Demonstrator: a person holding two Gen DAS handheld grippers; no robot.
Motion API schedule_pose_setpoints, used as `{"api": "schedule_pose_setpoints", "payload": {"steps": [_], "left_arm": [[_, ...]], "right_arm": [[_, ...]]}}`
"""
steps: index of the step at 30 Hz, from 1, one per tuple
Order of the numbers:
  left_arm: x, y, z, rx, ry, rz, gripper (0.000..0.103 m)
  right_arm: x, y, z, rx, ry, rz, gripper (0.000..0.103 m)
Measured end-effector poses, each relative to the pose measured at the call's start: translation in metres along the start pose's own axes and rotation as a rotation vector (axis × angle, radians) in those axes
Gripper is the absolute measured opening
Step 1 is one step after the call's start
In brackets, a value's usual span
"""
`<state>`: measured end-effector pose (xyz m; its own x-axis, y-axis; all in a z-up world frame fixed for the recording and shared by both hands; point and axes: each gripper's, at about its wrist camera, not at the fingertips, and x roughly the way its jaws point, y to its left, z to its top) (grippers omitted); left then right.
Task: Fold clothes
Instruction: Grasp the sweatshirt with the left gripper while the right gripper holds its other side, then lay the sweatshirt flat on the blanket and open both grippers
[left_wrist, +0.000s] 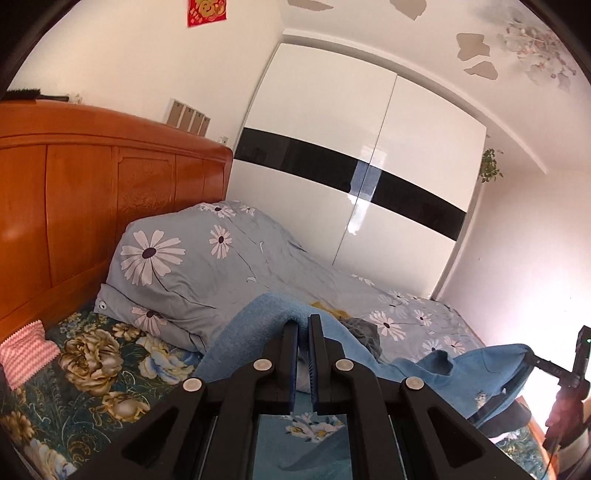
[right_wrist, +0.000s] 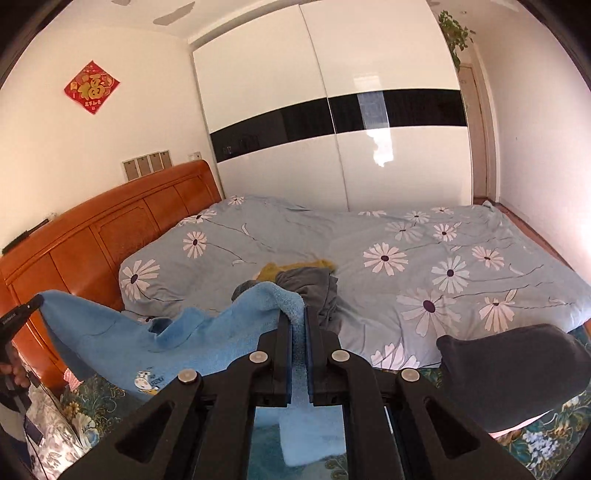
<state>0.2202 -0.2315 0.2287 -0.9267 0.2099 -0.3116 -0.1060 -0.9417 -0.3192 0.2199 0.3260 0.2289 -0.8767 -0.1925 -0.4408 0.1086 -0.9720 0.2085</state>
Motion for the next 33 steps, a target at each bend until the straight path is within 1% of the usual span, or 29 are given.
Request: {"api": "schedule_pose_setpoints", "payload": {"steps": [2,3,4,6,8,12,14,16,17,19,21,23,24,25,28,30,33], "left_arm": [[-0.002,-0.002,0.005,0.005,-0.005,-0.006,0.007],[0.003,-0.002,0.006,0.005,-0.002,-0.004,0.007],[0.012,-0.003,0.005,0.004,0.010,0.006,0.008],[0.039,-0.002,-0.002,-0.003,0.060,0.033,0.008],[0.074,0.001,-0.018,-0.006,0.132,0.065,0.008],[0.160,0.026,-0.065,-0.044,0.310,0.141,0.008],[0.199,0.040,-0.087,-0.081,0.387,0.163,0.008],[0.232,0.048,-0.104,-0.083,0.455,0.201,0.007],[0.247,0.050,-0.110,-0.079,0.483,0.215,0.006],[0.268,0.051,-0.113,-0.073,0.504,0.209,0.006],[0.279,0.046,-0.107,-0.061,0.469,0.169,0.006],[0.282,0.044,-0.102,-0.060,0.405,0.144,0.007],[0.286,0.047,-0.102,-0.071,0.393,0.141,0.008],[0.293,0.050,-0.105,-0.079,0.392,0.143,0.009],[0.331,0.067,-0.136,-0.087,0.496,0.192,0.009],[0.355,0.078,-0.161,-0.084,0.568,0.232,0.009],[0.380,0.090,-0.196,-0.076,0.658,0.282,0.009]], "right_arm": [[-0.004,-0.007,0.002,-0.001,0.005,0.000,0.005],[-0.002,-0.011,0.003,0.001,0.010,-0.002,0.005],[0.010,-0.016,0.000,0.008,0.043,-0.007,0.005],[0.038,-0.027,-0.008,0.023,0.117,-0.018,0.006],[0.079,-0.037,-0.025,0.054,0.213,-0.025,0.006],[0.162,-0.061,-0.079,0.083,0.401,-0.108,0.006],[0.196,-0.074,-0.102,0.141,0.457,-0.123,0.006],[0.227,-0.089,-0.119,0.212,0.508,-0.138,0.006],[0.236,-0.094,-0.120,0.234,0.512,-0.143,0.006],[0.253,-0.106,-0.121,0.276,0.516,-0.151,0.006],[0.256,-0.108,-0.112,0.274,0.467,-0.144,0.006],[0.253,-0.110,-0.105,0.262,0.402,-0.155,0.006],[0.255,-0.113,-0.105,0.266,0.387,-0.166,0.006],[0.260,-0.118,-0.108,0.271,0.393,-0.182,0.006],[0.295,-0.138,-0.140,0.273,0.505,-0.239,0.006],[0.318,-0.148,-0.165,0.297,0.589,-0.258,0.006],[0.341,-0.158,-0.193,0.333,0.662,-0.282,0.006]]}}
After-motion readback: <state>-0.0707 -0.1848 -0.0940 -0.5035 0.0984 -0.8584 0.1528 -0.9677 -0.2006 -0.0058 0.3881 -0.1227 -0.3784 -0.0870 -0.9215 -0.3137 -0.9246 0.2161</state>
